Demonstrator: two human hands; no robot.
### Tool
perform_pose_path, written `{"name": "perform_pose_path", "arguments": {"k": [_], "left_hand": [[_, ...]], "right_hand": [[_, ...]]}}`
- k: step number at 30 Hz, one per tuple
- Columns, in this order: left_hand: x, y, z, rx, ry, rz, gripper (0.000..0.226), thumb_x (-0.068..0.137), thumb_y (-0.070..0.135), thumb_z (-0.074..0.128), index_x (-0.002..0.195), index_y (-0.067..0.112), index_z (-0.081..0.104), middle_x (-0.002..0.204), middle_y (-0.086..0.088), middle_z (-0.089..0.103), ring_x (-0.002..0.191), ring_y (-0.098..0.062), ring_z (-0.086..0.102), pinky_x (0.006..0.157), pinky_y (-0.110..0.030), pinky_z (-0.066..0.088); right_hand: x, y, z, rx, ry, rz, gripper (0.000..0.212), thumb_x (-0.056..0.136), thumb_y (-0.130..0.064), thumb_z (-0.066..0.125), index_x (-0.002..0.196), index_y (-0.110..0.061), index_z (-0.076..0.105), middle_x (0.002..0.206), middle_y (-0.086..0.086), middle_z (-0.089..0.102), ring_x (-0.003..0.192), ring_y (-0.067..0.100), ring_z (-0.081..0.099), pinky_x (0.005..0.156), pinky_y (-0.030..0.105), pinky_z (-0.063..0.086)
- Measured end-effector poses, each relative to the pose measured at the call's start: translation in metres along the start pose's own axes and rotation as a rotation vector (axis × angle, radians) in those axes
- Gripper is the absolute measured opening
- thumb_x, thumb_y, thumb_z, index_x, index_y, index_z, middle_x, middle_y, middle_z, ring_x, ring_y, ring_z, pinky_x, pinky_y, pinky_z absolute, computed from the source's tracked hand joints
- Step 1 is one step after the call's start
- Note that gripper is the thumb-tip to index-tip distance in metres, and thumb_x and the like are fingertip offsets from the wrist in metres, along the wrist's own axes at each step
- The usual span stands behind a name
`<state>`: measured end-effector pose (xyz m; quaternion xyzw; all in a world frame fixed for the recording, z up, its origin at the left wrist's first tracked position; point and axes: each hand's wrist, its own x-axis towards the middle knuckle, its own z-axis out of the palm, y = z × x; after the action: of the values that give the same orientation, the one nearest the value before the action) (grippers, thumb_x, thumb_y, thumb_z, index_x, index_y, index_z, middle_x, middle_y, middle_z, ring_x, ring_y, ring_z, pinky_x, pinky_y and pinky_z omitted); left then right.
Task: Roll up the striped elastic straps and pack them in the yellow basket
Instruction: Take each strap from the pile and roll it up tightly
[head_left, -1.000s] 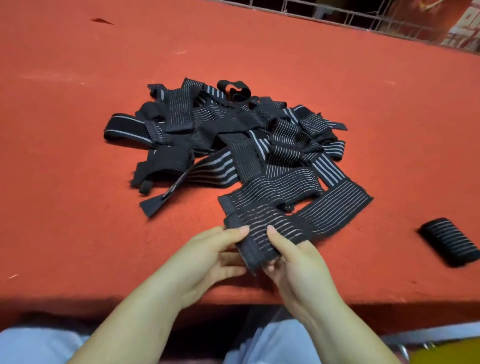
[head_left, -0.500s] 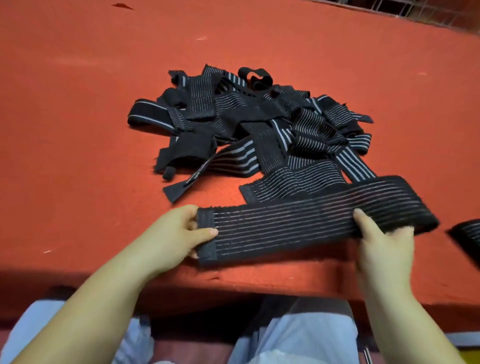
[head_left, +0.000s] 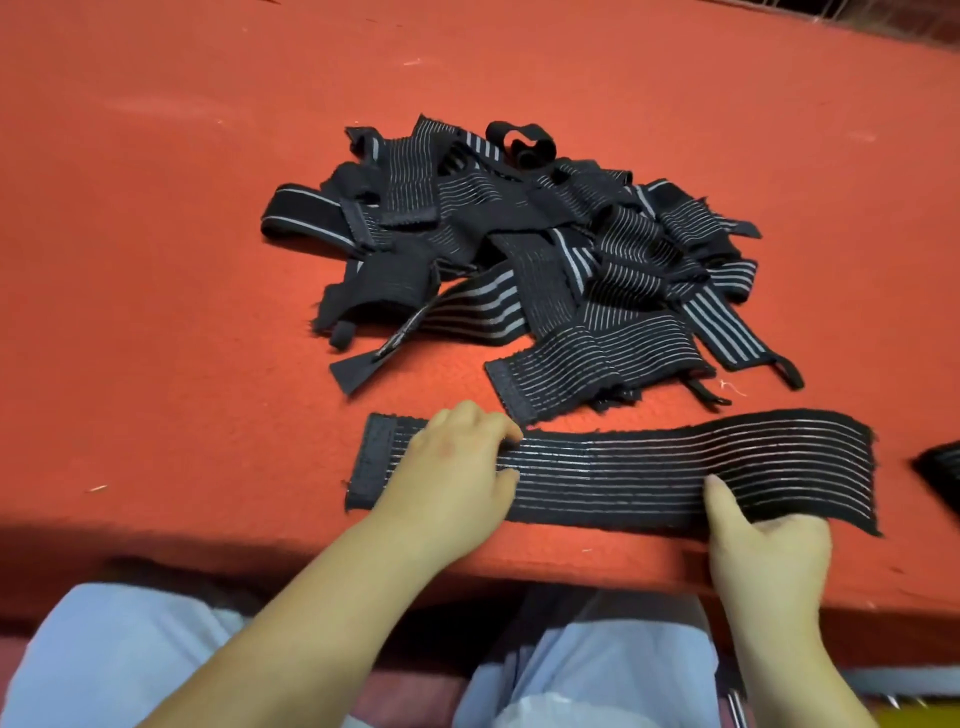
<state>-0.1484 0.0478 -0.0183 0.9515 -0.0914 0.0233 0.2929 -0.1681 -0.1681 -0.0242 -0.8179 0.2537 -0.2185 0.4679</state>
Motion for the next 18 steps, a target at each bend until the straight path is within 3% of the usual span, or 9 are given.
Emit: {"name": "perform_pose_path", "arguments": {"k": [2, 4, 6, 8, 9, 15, 18], "left_hand": [[0.006, 0.008, 0.007, 0.042, -0.06, 0.002, 0.032, 0.09, 0.03, 0.053, 0.122, 0.027, 0.051, 0.121, 0.004, 0.046, 0.117, -0.017, 0.04, 0.104, -0.031, 0.03], [0.009, 0.014, 0.011, 0.094, -0.094, 0.009, 0.033, 0.091, 0.032, 0.052, 0.123, 0.027, 0.05, 0.122, 0.004, 0.045, 0.117, -0.017, 0.039, 0.103, -0.029, 0.03], [0.012, 0.019, 0.014, 0.109, -0.089, 0.03, 0.032, 0.091, 0.033, 0.052, 0.122, 0.028, 0.05, 0.121, 0.005, 0.045, 0.116, -0.016, 0.039, 0.101, -0.027, 0.028], [0.015, 0.024, 0.018, 0.096, -0.083, 0.057, 0.032, 0.09, 0.031, 0.052, 0.122, 0.028, 0.049, 0.12, 0.006, 0.045, 0.115, -0.015, 0.039, 0.101, -0.026, 0.028], [0.017, 0.028, 0.021, 0.084, -0.089, 0.072, 0.032, 0.09, 0.03, 0.052, 0.122, 0.028, 0.049, 0.119, 0.007, 0.044, 0.115, -0.015, 0.039, 0.101, -0.026, 0.029], [0.026, 0.048, 0.038, 0.053, -0.126, 0.099, 0.03, 0.089, 0.033, 0.054, 0.118, 0.029, 0.052, 0.116, 0.007, 0.046, 0.114, -0.015, 0.042, 0.101, -0.028, 0.033], [0.031, 0.043, 0.04, -0.021, -0.077, 0.001, 0.022, 0.087, 0.031, 0.058, 0.108, 0.026, 0.057, 0.106, 0.006, 0.048, 0.109, -0.016, 0.047, 0.098, -0.029, 0.036]], "right_hand": [[0.006, 0.005, -0.007, -0.012, -0.004, 0.024, 0.05, 0.085, -0.007, 0.066, 0.045, -0.016, 0.038, 0.038, -0.01, 0.042, 0.038, 0.008, 0.043, 0.052, 0.032, 0.03], [0.013, 0.011, -0.016, -0.032, 0.016, 0.028, 0.045, 0.082, -0.013, 0.07, 0.051, -0.015, 0.037, 0.038, -0.011, 0.043, 0.042, 0.005, 0.046, 0.05, 0.031, 0.029], [0.018, 0.019, -0.024, -0.066, 0.065, 0.035, 0.02, 0.08, -0.013, 0.07, 0.083, -0.001, 0.053, 0.074, 0.007, 0.063, 0.075, 0.026, 0.061, 0.066, 0.033, 0.039], [0.026, 0.031, -0.031, -0.16, 0.076, 0.032, 0.058, 0.081, -0.008, 0.066, 0.134, -0.005, 0.041, 0.114, 0.017, 0.063, 0.106, 0.032, 0.059, 0.092, 0.038, 0.042], [0.03, 0.035, -0.034, -0.213, 0.065, 0.017, 0.071, 0.082, -0.009, 0.066, 0.144, -0.012, 0.032, 0.122, 0.019, 0.06, 0.113, 0.034, 0.056, 0.1, 0.042, 0.04], [0.045, 0.04, -0.044, -0.456, 0.105, -0.024, 0.077, 0.08, -0.013, 0.069, 0.146, -0.013, 0.03, 0.13, 0.02, 0.053, 0.121, 0.04, 0.044, 0.102, 0.045, 0.03], [0.043, 0.038, -0.04, -0.5, 0.148, -0.137, 0.07, 0.076, -0.008, 0.071, 0.14, -0.012, 0.043, 0.129, 0.018, 0.052, 0.124, 0.038, 0.04, 0.105, 0.045, 0.027]]}}
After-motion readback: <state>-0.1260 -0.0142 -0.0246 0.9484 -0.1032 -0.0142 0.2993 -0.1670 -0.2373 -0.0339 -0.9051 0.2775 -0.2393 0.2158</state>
